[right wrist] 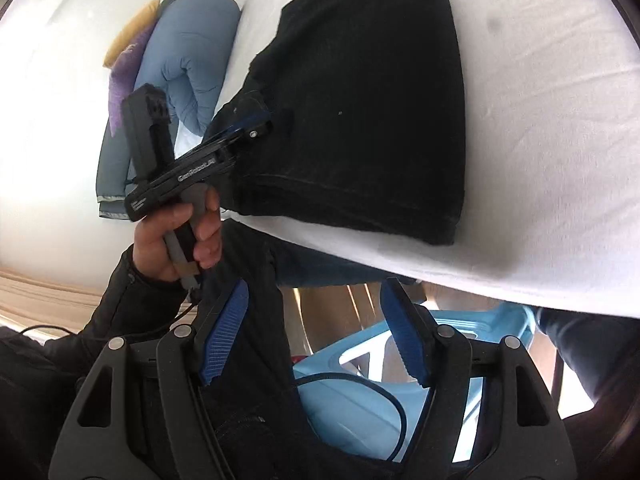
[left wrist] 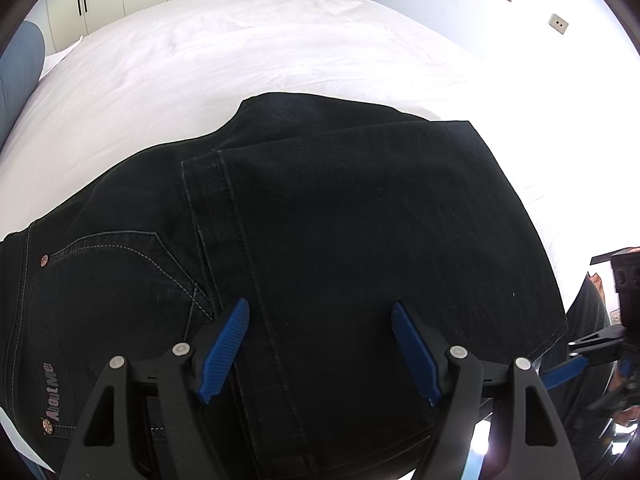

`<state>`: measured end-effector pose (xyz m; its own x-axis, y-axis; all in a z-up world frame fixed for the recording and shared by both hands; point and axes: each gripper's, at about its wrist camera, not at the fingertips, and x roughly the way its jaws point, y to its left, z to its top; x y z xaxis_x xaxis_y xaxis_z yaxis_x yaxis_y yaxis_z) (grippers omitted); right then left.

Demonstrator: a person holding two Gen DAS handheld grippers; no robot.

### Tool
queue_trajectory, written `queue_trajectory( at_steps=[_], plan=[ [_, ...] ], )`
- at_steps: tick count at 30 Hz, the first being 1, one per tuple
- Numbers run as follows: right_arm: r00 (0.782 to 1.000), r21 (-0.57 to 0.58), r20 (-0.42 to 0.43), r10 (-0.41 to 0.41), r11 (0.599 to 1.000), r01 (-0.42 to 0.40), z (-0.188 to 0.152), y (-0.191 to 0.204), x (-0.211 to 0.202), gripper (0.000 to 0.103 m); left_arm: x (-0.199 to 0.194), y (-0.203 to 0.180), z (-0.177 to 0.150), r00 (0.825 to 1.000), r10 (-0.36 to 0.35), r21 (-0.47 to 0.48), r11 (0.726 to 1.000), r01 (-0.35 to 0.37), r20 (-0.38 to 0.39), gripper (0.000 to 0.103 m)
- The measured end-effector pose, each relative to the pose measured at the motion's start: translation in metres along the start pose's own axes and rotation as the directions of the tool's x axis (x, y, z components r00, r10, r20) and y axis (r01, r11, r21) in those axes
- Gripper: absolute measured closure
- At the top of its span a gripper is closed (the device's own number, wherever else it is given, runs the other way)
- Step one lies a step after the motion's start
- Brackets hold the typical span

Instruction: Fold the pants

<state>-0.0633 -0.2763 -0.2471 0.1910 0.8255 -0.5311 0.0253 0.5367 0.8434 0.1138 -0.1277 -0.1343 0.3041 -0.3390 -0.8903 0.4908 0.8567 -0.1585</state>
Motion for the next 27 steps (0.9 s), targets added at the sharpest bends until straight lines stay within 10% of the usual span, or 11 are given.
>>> queue_trajectory(
  at_steps=[12,17,27],
  plan=[
    [0.948,-0.019,0.222,0.23,0.973,-0.232,0.084,0.025,-0.024,0.035,-0.014,0.008,-0.006,1.0,-0.023,-0.031,0.999,0.024,0.021,0.028],
    [0.981,0.184,0.192,-0.009,0.983,-0.027,0.105,-0.023,0.01,0.053,-0.02,0.014,-0.009,0.998,-0.039,-0.057,0.998,0.042,0.041,0.028],
    [0.981,0.145,0.188,-0.049,0.989,0.021,0.106,0.016,0.004,0.051,-0.131,0.088,-0.052,0.937,0.028,-0.351,0.931,0.103,0.349,0.012]
  ],
)
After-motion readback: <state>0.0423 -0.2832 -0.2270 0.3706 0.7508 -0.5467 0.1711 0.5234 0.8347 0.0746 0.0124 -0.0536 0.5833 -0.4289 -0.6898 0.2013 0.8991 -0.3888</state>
